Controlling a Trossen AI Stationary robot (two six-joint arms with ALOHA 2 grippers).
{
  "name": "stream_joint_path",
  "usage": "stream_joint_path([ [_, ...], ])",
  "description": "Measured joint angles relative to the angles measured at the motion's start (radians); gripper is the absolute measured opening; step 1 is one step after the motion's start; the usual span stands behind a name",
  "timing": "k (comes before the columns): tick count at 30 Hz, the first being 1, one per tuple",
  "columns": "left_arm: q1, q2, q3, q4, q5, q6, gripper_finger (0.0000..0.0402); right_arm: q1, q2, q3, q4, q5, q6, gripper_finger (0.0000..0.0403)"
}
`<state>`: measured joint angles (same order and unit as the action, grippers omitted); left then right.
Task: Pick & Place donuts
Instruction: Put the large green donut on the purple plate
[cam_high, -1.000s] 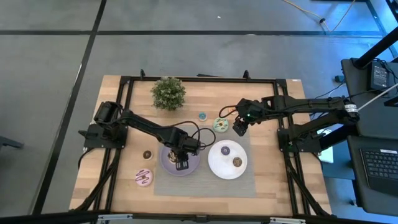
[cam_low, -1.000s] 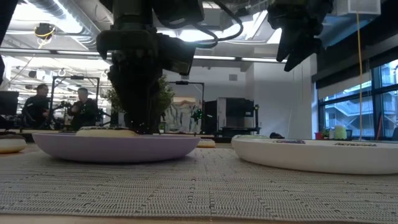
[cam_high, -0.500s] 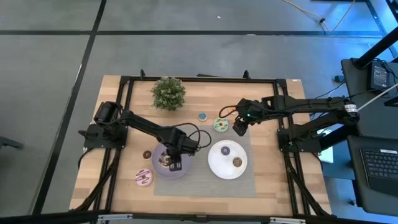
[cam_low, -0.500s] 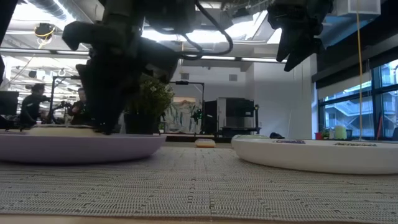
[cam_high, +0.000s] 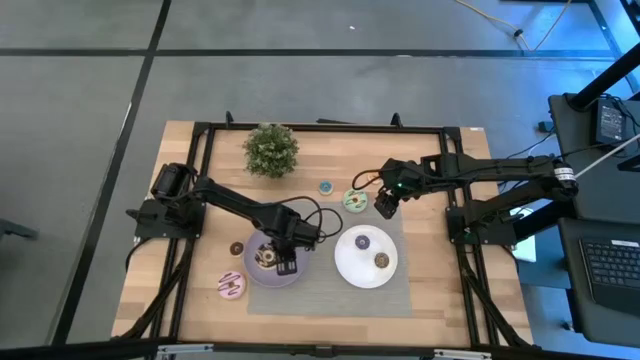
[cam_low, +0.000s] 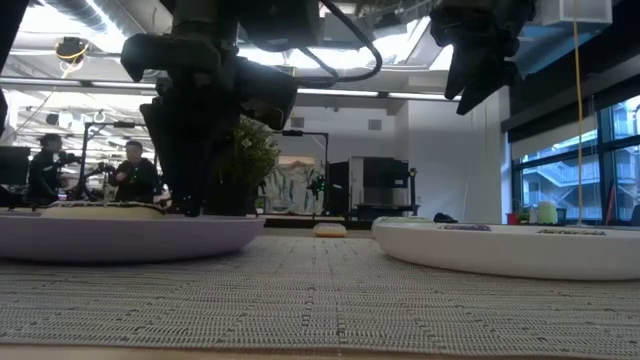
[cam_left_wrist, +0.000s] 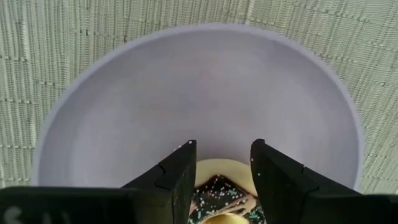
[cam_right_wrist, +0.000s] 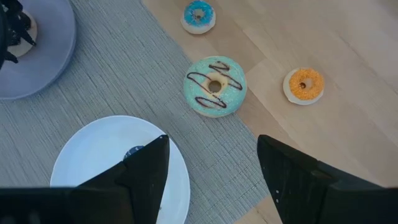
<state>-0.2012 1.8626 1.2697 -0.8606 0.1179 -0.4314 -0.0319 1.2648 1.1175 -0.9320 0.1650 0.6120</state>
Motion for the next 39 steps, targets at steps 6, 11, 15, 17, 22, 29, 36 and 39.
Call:
stream_joint_path([
  [6,0.005,-0.080,0.000,0.051,-0.057,-0.054,0.0144,0.000,0.004,-0.001,0.008,0.000,-0.052,0.0245],
  [11,0.023,-0.227,0.000,0.137,-0.153,-0.047,0.0143,-0.001,0.036,-0.045,0.072,-0.017,0.015,0.0245],
  [15,0.041,-0.351,-0.003,0.271,-0.171,0.049,0.0143,-0.001,0.113,-0.056,0.104,-0.031,0.010,0.0245],
  [17,0.048,-0.402,-0.003,0.343,-0.172,0.097,0.0143,-0.003,0.154,-0.056,0.131,-0.029,0.009,0.0245],
  [22,0.055,-0.484,-0.004,0.415,-0.203,0.177,0.0143,-0.029,0.243,-0.056,0.175,-0.015,0.011,0.0245],
  [29,0.044,-0.549,-0.083,0.544,-0.276,0.222,0.0144,-0.099,0.360,-0.055,0.202,0.033,0.011,0.0245],
  [36,0.073,-0.699,-0.403,0.997,-0.190,0.151,0.0143,-0.140,0.422,-0.055,0.246,0.009,0.004,0.0245],
  [39,0.075,-0.760,-0.488,1.103,-0.187,0.133,0.0143,-0.158,0.435,-0.054,0.252,-0.026,0.007,0.0245],
])
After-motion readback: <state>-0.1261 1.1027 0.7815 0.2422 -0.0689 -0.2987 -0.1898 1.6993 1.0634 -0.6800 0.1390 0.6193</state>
